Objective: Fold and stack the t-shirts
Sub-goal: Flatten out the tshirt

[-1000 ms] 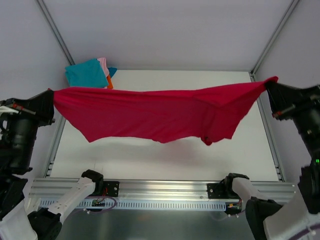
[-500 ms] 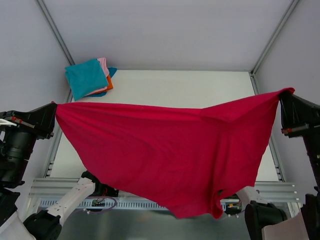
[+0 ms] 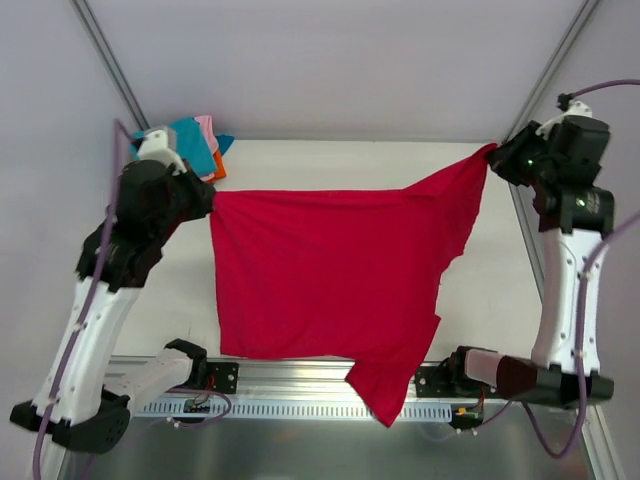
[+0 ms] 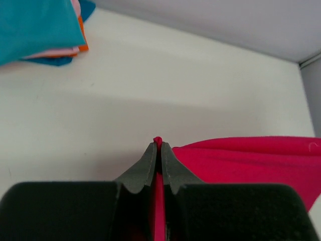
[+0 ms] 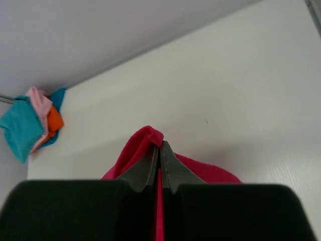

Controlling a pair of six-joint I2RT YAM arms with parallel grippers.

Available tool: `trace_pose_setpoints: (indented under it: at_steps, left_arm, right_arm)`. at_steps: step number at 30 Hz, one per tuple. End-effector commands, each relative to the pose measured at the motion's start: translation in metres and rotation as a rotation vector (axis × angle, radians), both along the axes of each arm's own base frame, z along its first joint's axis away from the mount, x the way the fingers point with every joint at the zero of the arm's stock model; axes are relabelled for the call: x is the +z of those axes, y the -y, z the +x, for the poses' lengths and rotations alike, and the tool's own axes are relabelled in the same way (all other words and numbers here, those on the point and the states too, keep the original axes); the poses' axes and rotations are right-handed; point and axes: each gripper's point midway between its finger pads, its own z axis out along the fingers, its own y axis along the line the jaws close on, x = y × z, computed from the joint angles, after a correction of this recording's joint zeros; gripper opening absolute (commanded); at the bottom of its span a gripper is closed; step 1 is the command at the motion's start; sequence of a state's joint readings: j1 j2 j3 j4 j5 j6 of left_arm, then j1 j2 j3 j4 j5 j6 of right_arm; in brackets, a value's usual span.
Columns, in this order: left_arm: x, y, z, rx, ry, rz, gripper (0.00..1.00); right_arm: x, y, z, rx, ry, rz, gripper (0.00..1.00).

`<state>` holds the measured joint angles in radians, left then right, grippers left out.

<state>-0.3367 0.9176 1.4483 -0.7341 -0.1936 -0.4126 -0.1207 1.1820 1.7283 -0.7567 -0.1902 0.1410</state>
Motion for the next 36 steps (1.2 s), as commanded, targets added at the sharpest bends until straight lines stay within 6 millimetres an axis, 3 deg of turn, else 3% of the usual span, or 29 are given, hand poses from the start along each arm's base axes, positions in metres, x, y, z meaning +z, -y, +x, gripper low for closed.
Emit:
trace_pose_setpoints:
  at_steps: [1,2,3,5,6,11,19,20,22,23,25,26,27,28,29,31,33,36]
  left_arm:
    - [-0.011,0.018,0.034,-0.022,0.017,-0.045,0.0]
    - [-0.018,0.022,0.041,-0.026,0.008,-0.043,0.0]
    - [-0.038,0.025,0.052,-0.026,-0.032,-0.024,0.0]
    - [-0.047,0.03,0.068,-0.027,-0.025,-0.018,0.0]
    - [-0.063,0.032,0.078,-0.026,-0.061,0.006,0.0]
    - [-0.097,0.034,0.115,0.008,-0.098,0.071,0.0]
    - [-0.149,0.029,0.168,0.078,-0.105,0.203,0.0]
    - [-0.157,0.025,0.167,0.087,-0.121,0.225,0.0]
    - [-0.154,0.022,0.179,0.118,-0.059,0.244,0.0]
    - [-0.162,0.018,0.18,0.133,-0.049,0.271,0.0]
    - [-0.147,0.011,0.191,0.179,0.049,0.274,0.0]
    - [-0.149,0.005,0.19,0.197,0.065,0.312,0.09]
    - [-0.145,0.003,0.191,0.205,0.093,0.327,0.24]
    - [-0.131,0.002,0.194,0.224,0.16,0.311,0.48]
    - [-0.132,-0.007,0.188,0.261,0.185,0.321,0.8]
    - [-0.109,-0.015,0.183,0.317,0.303,0.282,0.86]
    - [-0.104,-0.025,0.17,0.359,0.346,0.266,0.99]
    - [-0.096,-0.027,0.156,0.359,0.377,0.234,0.99]
  right_arm:
    - [-0.041,0.014,0.053,-0.036,-0.029,0.0,0.01]
    - [-0.054,0.015,0.062,-0.032,-0.053,0.01,0.0]
    - [-0.063,0.015,0.074,-0.029,-0.065,0.018,0.01]
    - [-0.099,0.017,0.098,-0.024,-0.145,0.037,0.01]
    - [-0.105,0.017,0.108,-0.017,-0.149,0.042,0.0]
    - [-0.156,0.01,0.165,0.031,-0.243,0.106,0.01]
    - [-0.192,-0.011,0.222,0.116,-0.235,0.101,0.0]
    - [-0.193,-0.011,0.227,0.121,-0.226,0.096,0.01]
    - [-0.2,-0.016,0.235,0.137,-0.212,0.096,0.0]
    - [-0.196,-0.016,0.242,0.14,-0.177,0.085,0.01]
    - [-0.19,-0.016,0.248,0.133,-0.142,0.063,0.01]
    - [-0.182,-0.016,0.253,0.133,-0.103,0.053,0.04]
    - [-0.18,-0.013,0.255,0.121,-0.091,0.034,0.13]
    - [-0.169,-0.014,0.256,0.122,-0.064,0.023,0.25]
    - [-0.16,-0.013,0.257,0.12,-0.039,0.013,0.62]
    - [-0.145,-0.008,0.25,0.099,-0.004,-0.025,0.79]
    - [-0.133,-0.003,0.244,0.079,0.035,-0.06,0.82]
    - [-0.118,-0.003,0.223,0.073,0.064,-0.08,0.86]
